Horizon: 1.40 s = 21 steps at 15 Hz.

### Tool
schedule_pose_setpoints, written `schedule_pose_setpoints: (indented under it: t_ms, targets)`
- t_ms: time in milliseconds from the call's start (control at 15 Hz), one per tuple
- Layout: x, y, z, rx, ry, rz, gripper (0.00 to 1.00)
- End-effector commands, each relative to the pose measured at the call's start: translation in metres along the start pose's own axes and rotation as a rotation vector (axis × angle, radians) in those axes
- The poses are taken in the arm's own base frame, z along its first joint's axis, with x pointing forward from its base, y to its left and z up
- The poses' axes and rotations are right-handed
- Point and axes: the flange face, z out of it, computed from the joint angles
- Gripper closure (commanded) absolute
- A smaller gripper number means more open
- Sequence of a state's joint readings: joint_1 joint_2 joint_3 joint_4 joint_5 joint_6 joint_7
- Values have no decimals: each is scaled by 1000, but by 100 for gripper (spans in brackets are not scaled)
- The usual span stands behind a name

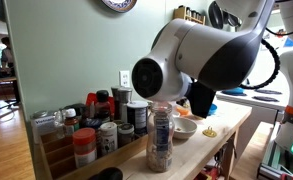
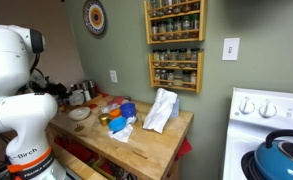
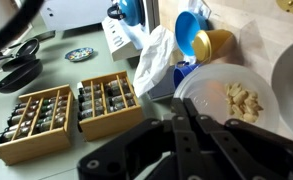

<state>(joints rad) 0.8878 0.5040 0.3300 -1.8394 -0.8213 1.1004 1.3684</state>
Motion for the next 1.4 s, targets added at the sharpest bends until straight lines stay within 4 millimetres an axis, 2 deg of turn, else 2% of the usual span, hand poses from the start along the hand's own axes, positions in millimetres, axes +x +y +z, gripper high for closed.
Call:
schedule_pose_setpoints:
  t_ms: [0, 200, 667, 867, 933, 1000, 1200, 1333]
  targets:
    - [6, 22, 19, 75, -42, -28, 99]
    - [14, 37, 37, 159, -62, -40, 99]
    - [20, 59, 102, 330, -103, -33, 99]
    - [19, 67, 126, 440, -103, 17, 99]
    - [19, 74, 132, 428, -111, 66, 99]
    - [32, 57, 119, 394, -105, 15, 96]
    - [29, 71, 131, 403, -107, 49, 99]
    - [38, 66, 151, 378, -163, 61, 99]
